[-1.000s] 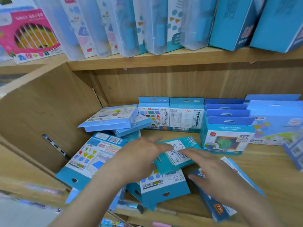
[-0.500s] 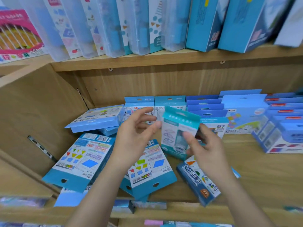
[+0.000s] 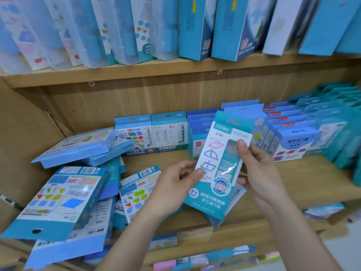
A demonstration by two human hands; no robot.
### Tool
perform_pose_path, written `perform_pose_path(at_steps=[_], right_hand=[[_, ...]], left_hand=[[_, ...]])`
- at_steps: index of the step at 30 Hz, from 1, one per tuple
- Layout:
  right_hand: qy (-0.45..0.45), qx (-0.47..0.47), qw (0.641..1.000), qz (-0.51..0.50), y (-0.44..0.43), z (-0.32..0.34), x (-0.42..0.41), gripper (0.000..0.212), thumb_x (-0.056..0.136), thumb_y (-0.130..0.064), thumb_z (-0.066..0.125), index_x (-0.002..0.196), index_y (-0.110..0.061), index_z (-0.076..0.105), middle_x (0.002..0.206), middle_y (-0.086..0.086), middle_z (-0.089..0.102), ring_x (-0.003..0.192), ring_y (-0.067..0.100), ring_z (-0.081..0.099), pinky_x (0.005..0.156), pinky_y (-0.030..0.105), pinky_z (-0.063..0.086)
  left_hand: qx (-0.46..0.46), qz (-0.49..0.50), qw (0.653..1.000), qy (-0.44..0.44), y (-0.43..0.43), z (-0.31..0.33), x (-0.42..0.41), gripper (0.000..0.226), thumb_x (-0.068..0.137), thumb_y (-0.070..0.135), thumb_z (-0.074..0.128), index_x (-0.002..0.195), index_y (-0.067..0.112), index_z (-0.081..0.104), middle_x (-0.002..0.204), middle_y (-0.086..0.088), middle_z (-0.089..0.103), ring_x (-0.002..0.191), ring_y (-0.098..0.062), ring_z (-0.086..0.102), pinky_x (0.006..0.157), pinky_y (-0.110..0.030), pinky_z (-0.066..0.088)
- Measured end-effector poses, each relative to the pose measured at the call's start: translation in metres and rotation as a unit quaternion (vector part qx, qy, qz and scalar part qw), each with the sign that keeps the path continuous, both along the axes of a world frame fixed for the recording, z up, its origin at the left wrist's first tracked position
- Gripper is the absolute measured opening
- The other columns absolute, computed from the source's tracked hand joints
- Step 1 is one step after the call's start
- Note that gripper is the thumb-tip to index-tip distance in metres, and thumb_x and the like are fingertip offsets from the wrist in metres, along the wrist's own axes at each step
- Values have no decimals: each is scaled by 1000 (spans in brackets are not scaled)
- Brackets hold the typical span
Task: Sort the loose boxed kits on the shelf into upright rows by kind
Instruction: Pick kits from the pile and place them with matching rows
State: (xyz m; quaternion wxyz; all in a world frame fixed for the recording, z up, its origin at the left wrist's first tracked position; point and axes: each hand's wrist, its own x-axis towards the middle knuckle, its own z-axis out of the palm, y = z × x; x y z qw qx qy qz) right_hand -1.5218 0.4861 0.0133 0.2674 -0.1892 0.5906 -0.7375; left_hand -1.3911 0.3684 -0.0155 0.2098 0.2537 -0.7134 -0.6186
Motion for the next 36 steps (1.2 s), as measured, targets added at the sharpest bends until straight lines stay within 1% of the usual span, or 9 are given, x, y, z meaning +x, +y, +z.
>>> perform_pose_path(at_steps=[3,5,7,10,13,17,23,28,36], right_hand=[[64,47,996,-30,12,-6,-2,23,90,-33,58,110,-22,58,83,-4,69,65,7,68,44,19,47],[178,116,976,-54,21,-14,-3,50,80,-47,66,124,-34,46,104,-6,66,93,10,66,71,28,55],[266,180,946,-47,32,-18,1,71,73,-53,72,131,-44,33,123,-10,57,113,11,56,92,37,48],[293,233,926,-37,44,-22,2,105,62,-64,70,145,-36,12,137,-7,45,123,14,49,98,43,45],[316,271,907,-66,61,-22,-8,120,62,-57,75,150,-28,-2,144,0,33,133,18,35,102,36,38],[351,322,873,-105,93,-24,-34,116,63,-52,76,151,-19,8,133,3,39,126,20,36,90,33,37],[364,361,847,-138,162,-29,-104,110,56,-62,71,145,-20,23,121,5,49,117,24,46,83,38,44],[374,360,845,-132,220,-31,-169,112,66,-65,67,150,-19,8,138,6,41,125,25,42,88,39,43],[441,307,836,-111,273,-35,-261,84,81,-36,61,148,-28,11,134,1,46,120,23,45,90,44,48]], left_hand=[[-10,9,1000,1,16,-7,-8,11,89,23,64,99,21,64,90,-1,74,86,-18,70,83,-49,53],[-45,31,998,9,29,-12,-14,12,86,28,67,97,25,62,85,3,73,79,-13,69,79,-47,54],[-105,41,994,9,43,-16,-20,18,80,39,65,96,33,59,82,10,72,71,-11,66,70,-40,54],[-149,30,988,17,65,-22,-32,17,79,33,66,92,34,56,76,14,69,57,-7,56,59,-29,48],[-165,19,986,14,87,-27,-49,22,76,17,69,85,30,53,65,12,64,53,-5,52,55,-25,43],[-136,-8,990,20,117,-31,-80,28,73,12,72,87,30,55,67,3,64,52,-4,48,54,-23,42],[-108,-67,992,27,182,-34,-147,28,71,34,68,96,39,56,83,2,69,65,-8,58,65,-30,49],[-139,-57,989,2,240,-37,-216,22,80,35,61,100,37,53,86,14,71,69,-13,65,68,-40,53],[-198,-19,980,5,272,-32,-327,30,90,28,58,118,35,49,103,14,69,79,-9,64,74,-39,54]])
